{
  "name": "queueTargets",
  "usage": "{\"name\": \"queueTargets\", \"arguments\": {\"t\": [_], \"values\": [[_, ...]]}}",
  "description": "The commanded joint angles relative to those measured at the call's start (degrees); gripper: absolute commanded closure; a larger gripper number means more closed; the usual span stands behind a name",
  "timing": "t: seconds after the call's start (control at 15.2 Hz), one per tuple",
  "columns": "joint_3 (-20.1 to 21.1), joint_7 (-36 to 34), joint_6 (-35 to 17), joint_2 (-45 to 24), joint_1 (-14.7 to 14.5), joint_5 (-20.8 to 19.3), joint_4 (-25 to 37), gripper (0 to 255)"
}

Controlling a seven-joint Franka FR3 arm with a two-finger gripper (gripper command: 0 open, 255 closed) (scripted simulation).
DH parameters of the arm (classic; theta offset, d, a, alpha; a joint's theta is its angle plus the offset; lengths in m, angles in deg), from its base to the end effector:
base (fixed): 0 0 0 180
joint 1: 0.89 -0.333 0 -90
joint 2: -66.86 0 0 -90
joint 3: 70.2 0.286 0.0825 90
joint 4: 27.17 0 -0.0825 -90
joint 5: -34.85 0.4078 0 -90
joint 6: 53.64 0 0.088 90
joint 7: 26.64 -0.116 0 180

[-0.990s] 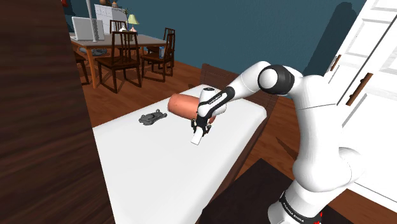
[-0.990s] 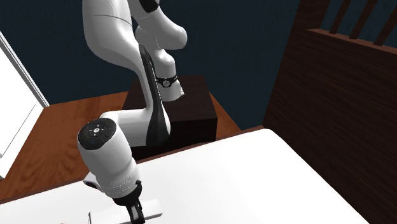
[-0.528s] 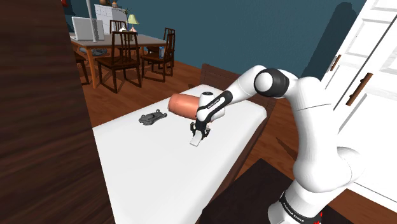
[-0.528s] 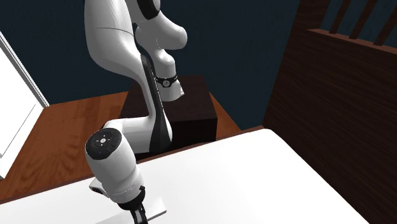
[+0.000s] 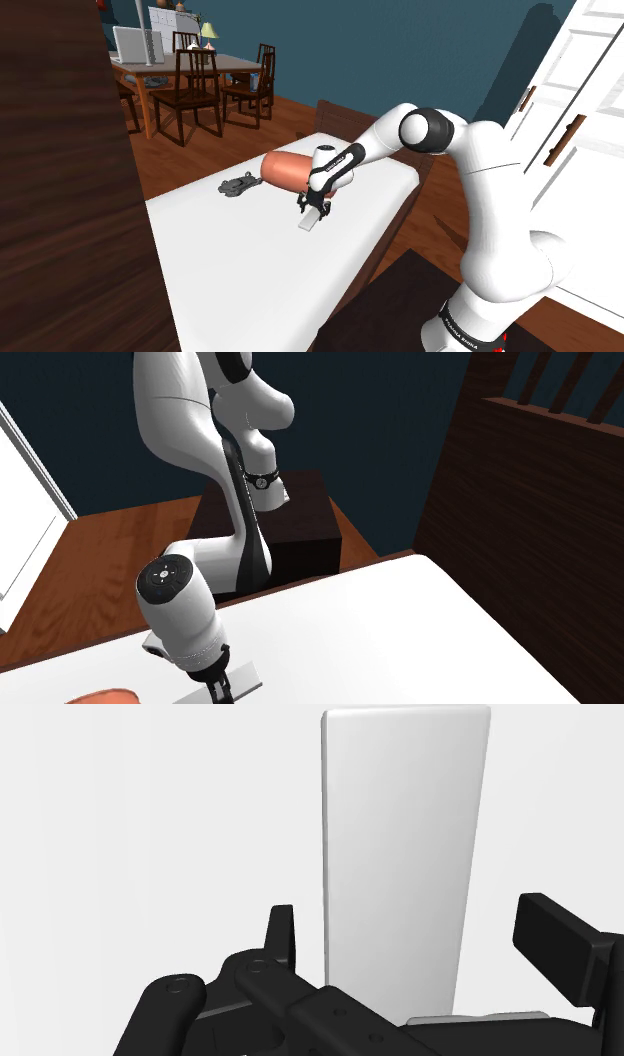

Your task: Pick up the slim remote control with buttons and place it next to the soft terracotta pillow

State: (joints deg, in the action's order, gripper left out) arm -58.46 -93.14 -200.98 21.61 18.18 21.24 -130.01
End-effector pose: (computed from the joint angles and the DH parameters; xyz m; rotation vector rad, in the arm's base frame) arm 0.6325 -0.0775 0.0658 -2.6207 1.6956 -0.0044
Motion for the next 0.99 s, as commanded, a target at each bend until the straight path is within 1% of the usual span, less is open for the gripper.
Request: {"name": "queueTargets", "arguments": {"t": [0.0,0.13,0.4,0.92], "values": [[0.0,0.0,0.0,0.0,0.0,0.0,0.0,0],[0.0,0.0,0.0,-0.1,0.0,0.0,0.1,0],[1.5,0.8,4.1,6.1,1.2,1.3,-2.1,0],[1.5,0.8,4.1,6.1,1.2,1.3,-2.1,0]]}}
